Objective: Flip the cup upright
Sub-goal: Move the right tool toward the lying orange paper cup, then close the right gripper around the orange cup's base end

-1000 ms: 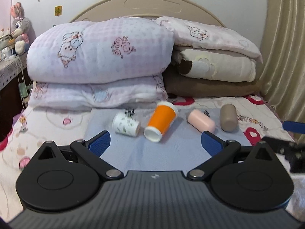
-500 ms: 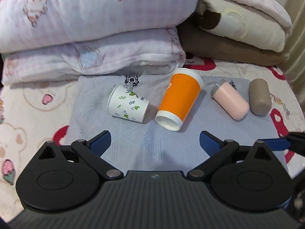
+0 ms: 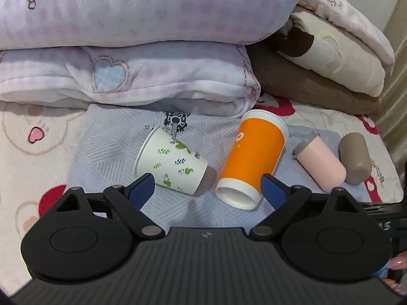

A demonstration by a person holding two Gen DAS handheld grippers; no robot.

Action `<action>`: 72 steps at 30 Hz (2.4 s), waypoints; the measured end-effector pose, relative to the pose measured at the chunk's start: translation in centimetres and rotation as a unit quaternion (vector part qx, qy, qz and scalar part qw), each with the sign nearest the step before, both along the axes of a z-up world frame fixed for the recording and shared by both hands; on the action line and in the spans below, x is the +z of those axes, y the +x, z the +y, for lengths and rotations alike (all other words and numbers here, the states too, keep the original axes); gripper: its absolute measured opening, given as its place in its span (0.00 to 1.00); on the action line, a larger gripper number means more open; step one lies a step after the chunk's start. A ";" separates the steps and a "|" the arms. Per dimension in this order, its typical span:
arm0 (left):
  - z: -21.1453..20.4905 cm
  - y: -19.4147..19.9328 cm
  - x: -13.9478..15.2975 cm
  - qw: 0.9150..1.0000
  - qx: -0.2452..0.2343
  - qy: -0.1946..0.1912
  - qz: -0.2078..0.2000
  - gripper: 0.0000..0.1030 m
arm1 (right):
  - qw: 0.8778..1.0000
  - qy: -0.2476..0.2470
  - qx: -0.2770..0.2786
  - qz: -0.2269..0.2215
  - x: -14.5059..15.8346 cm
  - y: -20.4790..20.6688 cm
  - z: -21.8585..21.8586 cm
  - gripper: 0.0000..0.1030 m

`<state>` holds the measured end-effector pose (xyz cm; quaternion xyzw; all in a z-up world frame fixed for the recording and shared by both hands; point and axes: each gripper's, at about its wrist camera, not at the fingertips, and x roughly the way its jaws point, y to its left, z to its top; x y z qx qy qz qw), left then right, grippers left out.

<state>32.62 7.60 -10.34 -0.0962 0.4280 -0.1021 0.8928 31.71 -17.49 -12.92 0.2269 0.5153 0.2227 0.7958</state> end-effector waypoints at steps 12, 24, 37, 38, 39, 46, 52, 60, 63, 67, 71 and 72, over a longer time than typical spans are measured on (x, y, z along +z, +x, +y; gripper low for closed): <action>-2.4 1.9 -0.7 0.997 -0.043 -0.055 -0.035 0.88 | 0.998 -0.037 -0.033 -0.026 -4.0 2.7 1.4 0.88; -0.2 2.1 -1.3 0.997 0.002 -0.076 -0.030 0.88 | 0.996 0.014 -0.085 -0.027 -5.7 3.0 2.3 0.95; -0.6 0.9 -1.7 0.995 -0.021 -0.096 -0.011 0.88 | 0.998 -0.020 -0.053 -0.036 -4.5 1.7 2.1 0.69; -0.6 0.6 -1.7 0.995 -0.022 -0.100 -0.009 0.88 | 0.998 -0.022 -0.051 -0.033 -4.4 1.5 2.0 0.68; -0.6 0.4 -1.6 0.994 -0.023 -0.104 -0.008 0.88 | 0.998 -0.027 -0.048 -0.032 -4.2 1.1 2.0 0.68; -1.6 -2.1 -1.5 0.994 -0.019 -0.109 0.011 0.88 | 0.997 -0.066 -0.022 -0.026 -2.8 -1.1 1.3 0.66; -2.5 -3.8 -1.9 0.992 -0.021 -0.116 0.039 0.88 | 0.997 -0.077 0.003 -0.030 -1.7 -3.8 0.5 0.64; -4.9 -6.6 -0.9 0.989 -0.048 -0.128 0.048 0.88 | 0.996 -0.090 0.006 -0.022 -0.8 -8.5 -1.0 0.63; -5.5 -7.3 -1.2 0.988 -0.066 -0.124 0.059 0.88 | 0.996 -0.093 -0.002 -0.013 -0.4 -10.0 -1.7 0.63; -6.3 -7.7 -2.1 0.984 -0.086 -0.136 0.082 0.88 | 0.995 -0.104 -0.003 -0.001 -0.4 -12.0 -2.2 0.60; -6.9 -7.7 -3.0 0.978 -0.099 -0.155 0.100 0.88 | 0.994 -0.110 -0.005 0.001 -0.4 -12.8 -2.6 0.60; -7.0 -7.7 -3.1 0.977 -0.100 -0.158 0.101 0.86 | 0.994 -0.110 -0.005 0.001 -0.4 -12.7 -2.5 0.60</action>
